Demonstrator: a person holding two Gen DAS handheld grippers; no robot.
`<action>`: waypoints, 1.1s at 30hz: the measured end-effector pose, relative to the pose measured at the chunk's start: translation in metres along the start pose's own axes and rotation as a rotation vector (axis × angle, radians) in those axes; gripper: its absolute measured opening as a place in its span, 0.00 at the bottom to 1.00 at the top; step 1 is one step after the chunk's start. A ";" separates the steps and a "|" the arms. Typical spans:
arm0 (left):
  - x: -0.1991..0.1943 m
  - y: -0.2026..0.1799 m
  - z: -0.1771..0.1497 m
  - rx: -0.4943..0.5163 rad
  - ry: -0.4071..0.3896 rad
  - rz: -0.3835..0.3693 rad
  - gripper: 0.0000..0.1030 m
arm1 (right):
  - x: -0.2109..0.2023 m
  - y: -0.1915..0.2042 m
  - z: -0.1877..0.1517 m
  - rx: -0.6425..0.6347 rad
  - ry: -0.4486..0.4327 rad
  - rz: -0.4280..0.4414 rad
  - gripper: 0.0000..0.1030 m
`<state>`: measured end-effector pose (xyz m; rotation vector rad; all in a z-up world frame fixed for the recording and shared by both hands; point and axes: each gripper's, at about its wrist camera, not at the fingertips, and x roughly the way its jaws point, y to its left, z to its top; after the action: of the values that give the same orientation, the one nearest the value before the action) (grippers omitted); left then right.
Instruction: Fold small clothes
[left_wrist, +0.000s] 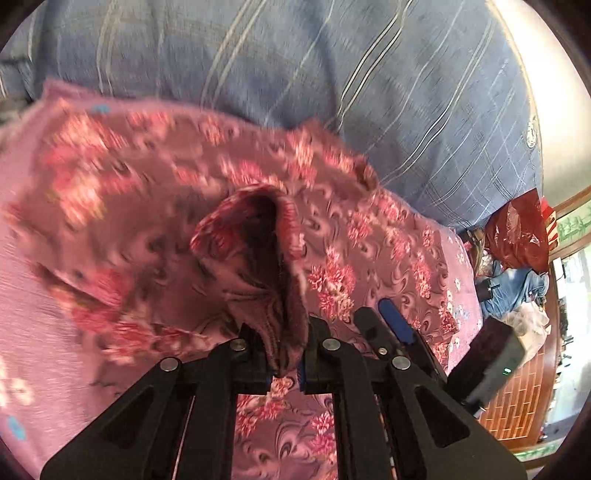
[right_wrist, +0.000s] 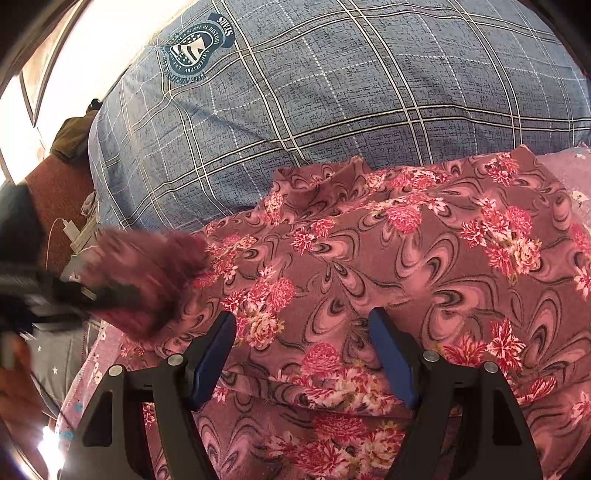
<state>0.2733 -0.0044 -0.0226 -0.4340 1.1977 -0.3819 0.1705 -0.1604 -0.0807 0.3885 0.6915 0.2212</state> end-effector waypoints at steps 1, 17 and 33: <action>0.003 0.000 -0.003 -0.006 0.005 -0.010 0.06 | 0.000 0.000 0.000 0.001 0.000 0.002 0.74; -0.075 0.078 -0.033 -0.128 -0.258 -0.076 0.63 | -0.011 0.017 0.006 0.046 0.039 0.061 0.76; -0.060 0.085 -0.031 -0.162 -0.205 -0.118 0.63 | 0.008 0.045 0.031 0.168 0.043 0.118 0.05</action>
<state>0.2300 0.0949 -0.0275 -0.6703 1.0096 -0.3340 0.1938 -0.1253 -0.0452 0.5874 0.7331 0.2845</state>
